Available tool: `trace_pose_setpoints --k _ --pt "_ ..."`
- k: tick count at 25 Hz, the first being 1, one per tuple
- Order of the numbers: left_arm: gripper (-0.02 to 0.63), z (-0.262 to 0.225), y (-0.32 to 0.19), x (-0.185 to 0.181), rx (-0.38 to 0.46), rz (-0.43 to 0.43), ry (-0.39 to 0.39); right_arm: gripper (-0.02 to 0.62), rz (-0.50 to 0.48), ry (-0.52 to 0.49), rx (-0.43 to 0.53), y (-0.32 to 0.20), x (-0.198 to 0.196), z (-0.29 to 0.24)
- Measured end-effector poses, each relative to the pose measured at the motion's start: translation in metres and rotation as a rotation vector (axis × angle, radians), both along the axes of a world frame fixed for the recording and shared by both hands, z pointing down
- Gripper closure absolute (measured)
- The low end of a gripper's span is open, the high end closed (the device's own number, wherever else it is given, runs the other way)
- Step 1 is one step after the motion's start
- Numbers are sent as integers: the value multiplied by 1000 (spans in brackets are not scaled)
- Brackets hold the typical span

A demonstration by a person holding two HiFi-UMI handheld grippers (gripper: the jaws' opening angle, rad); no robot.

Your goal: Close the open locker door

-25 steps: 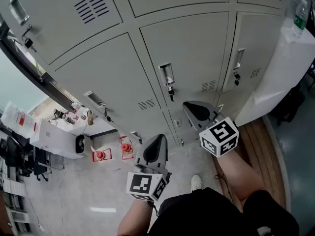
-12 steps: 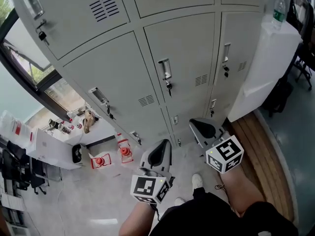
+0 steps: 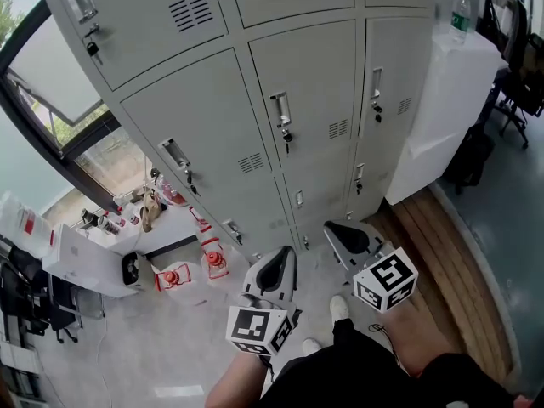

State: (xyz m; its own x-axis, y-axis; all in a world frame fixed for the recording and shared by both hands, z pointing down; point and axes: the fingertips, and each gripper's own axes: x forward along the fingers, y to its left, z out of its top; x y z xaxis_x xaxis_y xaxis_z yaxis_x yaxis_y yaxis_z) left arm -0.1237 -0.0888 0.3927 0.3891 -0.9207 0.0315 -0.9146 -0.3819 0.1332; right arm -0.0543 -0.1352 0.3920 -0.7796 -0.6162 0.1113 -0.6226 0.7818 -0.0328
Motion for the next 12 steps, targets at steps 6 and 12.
trace_pose_setpoints --k 6,12 --pt "588 0 17 -2 7 7 -1 541 6 4 12 20 2 -3" --pt "588 0 29 -2 12 16 -5 541 14 3 17 34 3 -5"
